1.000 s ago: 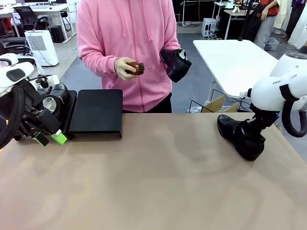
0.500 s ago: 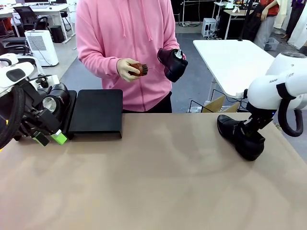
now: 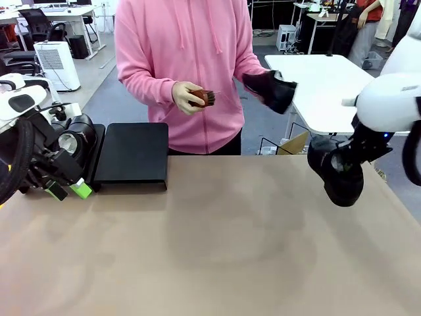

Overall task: Organize the shoes by placing them on the stand.
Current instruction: Pick up one Shoe and place it in the middle of the table.

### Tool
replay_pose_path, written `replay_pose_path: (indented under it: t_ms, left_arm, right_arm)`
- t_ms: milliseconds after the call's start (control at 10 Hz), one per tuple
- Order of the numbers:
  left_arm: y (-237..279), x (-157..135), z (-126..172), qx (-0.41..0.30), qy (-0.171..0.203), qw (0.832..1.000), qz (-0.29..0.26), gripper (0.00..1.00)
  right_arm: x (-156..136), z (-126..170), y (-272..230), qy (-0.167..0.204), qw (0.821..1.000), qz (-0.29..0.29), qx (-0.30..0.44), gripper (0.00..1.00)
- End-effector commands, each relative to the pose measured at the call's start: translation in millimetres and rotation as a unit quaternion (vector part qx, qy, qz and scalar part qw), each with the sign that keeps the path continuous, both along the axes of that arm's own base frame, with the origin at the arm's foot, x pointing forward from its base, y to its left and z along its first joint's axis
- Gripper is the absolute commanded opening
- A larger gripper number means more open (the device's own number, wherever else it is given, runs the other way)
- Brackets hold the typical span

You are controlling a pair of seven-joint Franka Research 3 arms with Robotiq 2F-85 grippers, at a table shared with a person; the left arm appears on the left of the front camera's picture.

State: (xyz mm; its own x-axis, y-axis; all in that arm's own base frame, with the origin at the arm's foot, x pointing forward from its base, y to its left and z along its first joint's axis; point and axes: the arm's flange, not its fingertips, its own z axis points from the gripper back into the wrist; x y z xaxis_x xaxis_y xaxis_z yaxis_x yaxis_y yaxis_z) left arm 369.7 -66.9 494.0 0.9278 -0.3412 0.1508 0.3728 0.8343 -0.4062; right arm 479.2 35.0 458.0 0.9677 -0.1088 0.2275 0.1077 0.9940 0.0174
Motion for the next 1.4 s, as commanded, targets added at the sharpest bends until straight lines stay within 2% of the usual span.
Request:
replay_pose_path:
  t_ms: [0, 100, 300, 500, 600, 700, 800, 1100, 1200, 1300]
  left_arm:
    - [1, -2, 1, -0.015, -0.001, 1.000, -0.007, 0.80]
    - [1, -2, 1, -0.015, -0.001, 1.000, -0.007, 0.80]
    - [1, -2, 1, -0.015, -0.001, 1.000, -0.007, 0.80]
    - [1, -2, 1, -0.015, -0.001, 1.000, -0.007, 0.80]
    - [1, -2, 1, -0.015, -0.001, 1.000, -0.007, 0.80]
    - [1, -2, 1, -0.015, -0.001, 1.000, -0.007, 0.80]
    - [1, -2, 1, -0.015, -0.001, 1.000, -0.007, 0.80]
    - [1, -2, 1, -0.015, -0.001, 1.000, -0.007, 0.80]
    - [1, -2, 1, -0.015, -0.001, 1.000, -0.007, 0.80]
    - [1, -2, 1, -0.015, -0.001, 1.000, -0.007, 0.80]
  right_arm:
    - [-42, 21, 40, -0.038, 0.999, -0.023, -0.003, 0.00]
    - [-60, 27, 76, -0.044, 0.999, 0.016, -0.012, 0.00]
    - [-85, 28, 141, -0.041, 0.996, 0.079, 0.017, 0.00]
    - [-91, 26, 192, -0.041, 0.993, 0.096, 0.046, 0.00]
    - [-95, 24, 209, -0.033, 0.994, 0.095, 0.046, 0.00]
    - [-93, 28, 214, -0.056, 0.995, 0.083, 0.010, 0.00]
    - [-110, 19, 206, -0.030, 0.993, 0.115, 0.027, 0.00]
    - [-107, 15, 214, -0.026, 0.993, 0.112, 0.025, 0.00]
    - [-107, 3, 223, -0.023, 0.997, 0.065, 0.031, 0.00]
    - [-112, -7, 241, -0.023, 0.998, 0.048, 0.046, 0.00]
